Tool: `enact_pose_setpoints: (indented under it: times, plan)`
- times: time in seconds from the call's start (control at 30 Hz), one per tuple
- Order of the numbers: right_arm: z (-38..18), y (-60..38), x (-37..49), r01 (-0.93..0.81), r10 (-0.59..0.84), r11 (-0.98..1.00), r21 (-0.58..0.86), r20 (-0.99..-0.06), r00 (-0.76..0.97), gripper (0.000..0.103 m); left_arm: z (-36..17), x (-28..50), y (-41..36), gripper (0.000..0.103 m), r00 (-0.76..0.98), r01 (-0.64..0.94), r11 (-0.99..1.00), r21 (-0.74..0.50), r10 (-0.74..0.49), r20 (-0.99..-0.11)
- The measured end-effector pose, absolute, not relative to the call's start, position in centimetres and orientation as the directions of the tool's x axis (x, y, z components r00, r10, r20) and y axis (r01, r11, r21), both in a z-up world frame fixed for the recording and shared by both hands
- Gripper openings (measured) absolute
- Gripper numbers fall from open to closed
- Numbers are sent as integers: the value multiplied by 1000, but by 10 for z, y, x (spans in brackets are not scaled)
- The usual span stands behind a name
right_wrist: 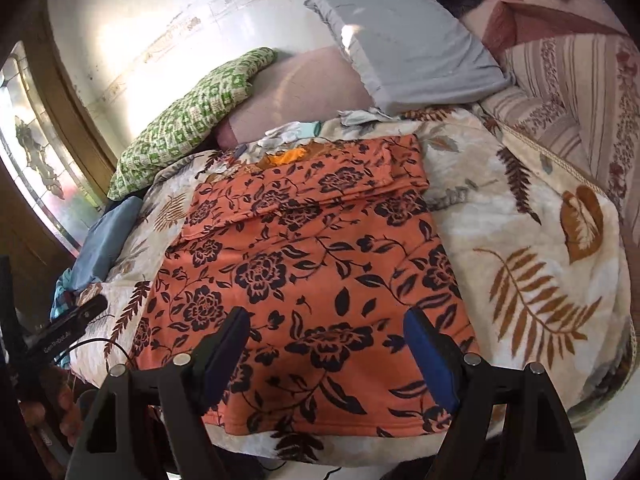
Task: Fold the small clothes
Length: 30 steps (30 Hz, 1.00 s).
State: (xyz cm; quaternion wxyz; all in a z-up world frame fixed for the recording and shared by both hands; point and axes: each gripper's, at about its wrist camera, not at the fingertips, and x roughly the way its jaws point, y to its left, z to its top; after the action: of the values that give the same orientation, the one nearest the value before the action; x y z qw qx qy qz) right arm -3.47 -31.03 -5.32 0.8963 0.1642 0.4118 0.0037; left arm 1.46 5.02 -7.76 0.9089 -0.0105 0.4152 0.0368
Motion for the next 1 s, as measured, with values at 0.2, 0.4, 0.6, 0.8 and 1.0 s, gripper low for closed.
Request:
enact_pose_setpoints:
  times: [0.2, 0.4, 0.6, 0.8, 1.0]
  plan:
    - [-127, -392, -44, 342, 234, 836, 429, -843, 485, 82, -140, 16, 112, 88, 450, -214, 977, -19, 81, -889]
    - [-162, -419, -45, 412, 298, 769, 488, -845, 445, 82, -157, 13, 136, 88, 416, -241, 951, -192, -77, -906]
    - [-176, -414, -48, 382, 281, 813, 440, -870, 404, 82, -165, 13, 145, 88, 403, -218, 939, -267, -162, -901]
    - [-177, -419, -51, 386, 313, 786, 483, -849, 426, 82, -125, -3, 157, 70, 475, -215, 907, -363, -228, -850]
    - [-178, -431, -58, 399, 324, 755, 520, -825, 463, 82, -1, -91, 185, 82, 801, -208, 932, -297, -12, -598]
